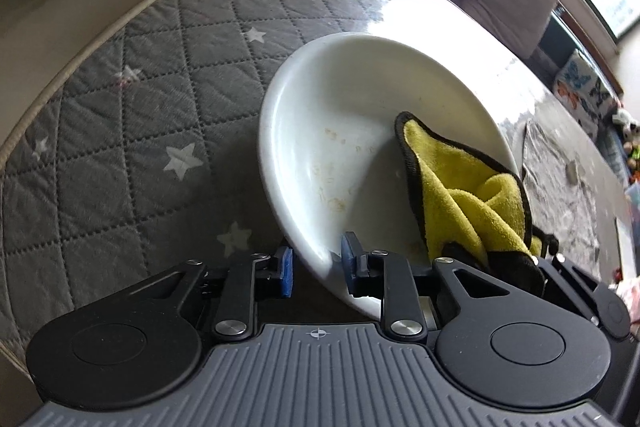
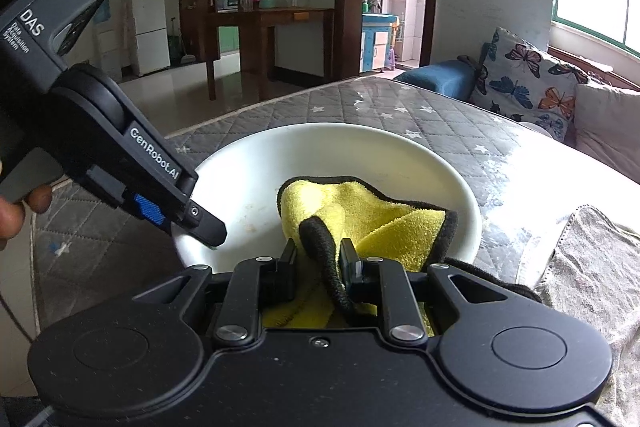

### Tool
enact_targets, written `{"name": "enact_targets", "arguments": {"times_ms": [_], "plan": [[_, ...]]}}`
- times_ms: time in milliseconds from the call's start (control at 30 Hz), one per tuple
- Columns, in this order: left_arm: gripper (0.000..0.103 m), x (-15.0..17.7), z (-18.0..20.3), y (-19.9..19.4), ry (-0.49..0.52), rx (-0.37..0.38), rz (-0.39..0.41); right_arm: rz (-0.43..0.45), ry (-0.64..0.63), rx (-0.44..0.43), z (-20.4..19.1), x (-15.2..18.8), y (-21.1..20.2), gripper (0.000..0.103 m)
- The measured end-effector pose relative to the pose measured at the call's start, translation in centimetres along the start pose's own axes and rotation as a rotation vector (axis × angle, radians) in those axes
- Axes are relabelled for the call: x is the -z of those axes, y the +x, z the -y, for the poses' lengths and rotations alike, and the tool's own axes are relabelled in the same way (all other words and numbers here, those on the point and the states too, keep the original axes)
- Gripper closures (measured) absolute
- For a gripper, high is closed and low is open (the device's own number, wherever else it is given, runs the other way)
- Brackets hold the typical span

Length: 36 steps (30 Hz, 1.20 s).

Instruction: Clean bowl

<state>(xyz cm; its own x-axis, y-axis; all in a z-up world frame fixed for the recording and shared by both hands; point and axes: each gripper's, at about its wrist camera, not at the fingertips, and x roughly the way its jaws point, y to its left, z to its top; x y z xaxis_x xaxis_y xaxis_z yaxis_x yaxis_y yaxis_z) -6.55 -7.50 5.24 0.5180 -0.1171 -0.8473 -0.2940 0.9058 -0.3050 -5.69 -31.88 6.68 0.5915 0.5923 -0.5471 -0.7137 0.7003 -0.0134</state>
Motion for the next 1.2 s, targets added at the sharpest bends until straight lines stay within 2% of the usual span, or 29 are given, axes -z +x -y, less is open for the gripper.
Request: {"name": "enact_targets", "arguments": {"times_ms": [433,1000,1200], "plan": [[0.076,-1.4,0.5,0.8,0.18,-0.018,-0.002,-0.013,-0.045,0.008,-0.3,-0.1,-0.1,0.081],[0.073,-3.4,0.2,1.3,0.403,-0.058,0.009,-0.018,-0.027,0.044,0.1,0.3,-0.2,0.081],[0.073,-4.0,0.1,1.7,0.446,-0.074,0.021,-0.016,-0.025,0.054,0.3,0.4,-0.2,0.081]]}}
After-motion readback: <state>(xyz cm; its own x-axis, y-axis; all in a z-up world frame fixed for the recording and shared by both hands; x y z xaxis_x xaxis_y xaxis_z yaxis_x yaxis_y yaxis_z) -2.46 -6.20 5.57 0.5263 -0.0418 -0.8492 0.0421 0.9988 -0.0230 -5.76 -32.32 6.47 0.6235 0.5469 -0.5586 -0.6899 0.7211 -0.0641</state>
